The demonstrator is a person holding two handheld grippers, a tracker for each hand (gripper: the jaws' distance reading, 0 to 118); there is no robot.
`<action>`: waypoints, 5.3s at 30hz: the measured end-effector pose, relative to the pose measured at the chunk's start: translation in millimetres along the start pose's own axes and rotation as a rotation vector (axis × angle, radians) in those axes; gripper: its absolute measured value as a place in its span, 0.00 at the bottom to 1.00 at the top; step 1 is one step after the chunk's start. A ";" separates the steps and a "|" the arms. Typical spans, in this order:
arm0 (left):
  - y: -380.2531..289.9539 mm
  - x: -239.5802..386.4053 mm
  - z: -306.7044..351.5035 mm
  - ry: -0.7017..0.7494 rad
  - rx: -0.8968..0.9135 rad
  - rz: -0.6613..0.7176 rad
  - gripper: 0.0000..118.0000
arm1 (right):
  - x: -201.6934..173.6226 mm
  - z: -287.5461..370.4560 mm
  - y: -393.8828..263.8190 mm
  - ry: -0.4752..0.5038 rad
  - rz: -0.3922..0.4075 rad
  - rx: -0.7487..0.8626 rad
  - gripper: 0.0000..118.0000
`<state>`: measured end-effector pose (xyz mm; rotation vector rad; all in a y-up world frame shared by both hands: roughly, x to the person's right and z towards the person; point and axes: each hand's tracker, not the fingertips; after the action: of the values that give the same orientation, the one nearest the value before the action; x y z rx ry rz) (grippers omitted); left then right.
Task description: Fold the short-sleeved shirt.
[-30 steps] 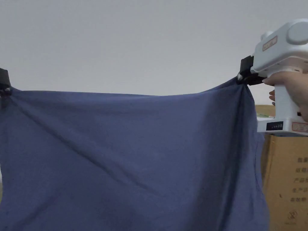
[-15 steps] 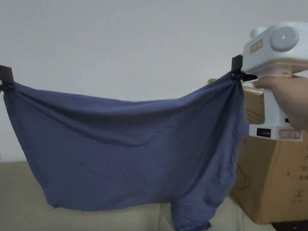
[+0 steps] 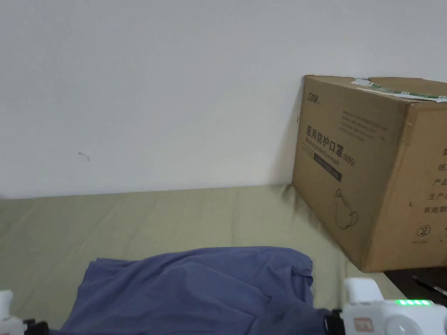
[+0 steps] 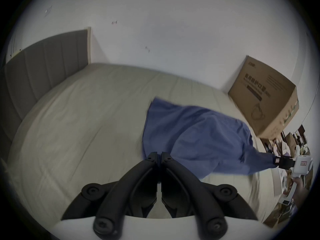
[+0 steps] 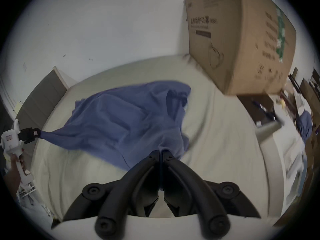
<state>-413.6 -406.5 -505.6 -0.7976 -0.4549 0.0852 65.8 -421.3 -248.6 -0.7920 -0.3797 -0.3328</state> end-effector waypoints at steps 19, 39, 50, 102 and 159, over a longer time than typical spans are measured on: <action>-191.0 -49.2 168.3 -0.024 -0.092 -0.073 0.01 | 65.0 155.6 -180.5 0.012 -0.034 -0.113 0.02; -218.6 -36.1 197.4 -0.074 -0.029 -0.170 0.96 | 44.1 171.2 -211.1 -0.014 -0.112 -0.028 0.93; -192.8 -12.9 249.0 -0.039 0.125 -0.241 0.00 | -55.6 247.2 -204.5 0.232 0.005 0.261 0.00; -215.3 -23.8 166.4 -0.078 -0.195 -0.128 0.02 | 41.4 113.3 -225.7 -0.086 0.104 -0.164 0.07; -159.4 9.1 168.5 -0.155 0.114 -0.023 0.07 | 36.4 182.6 -153.0 0.134 -0.192 0.212 0.15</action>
<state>-492.2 -402.8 -287.1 -0.6761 -0.6009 0.1509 -4.4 -392.2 -19.9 -0.5233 -0.3594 -0.5137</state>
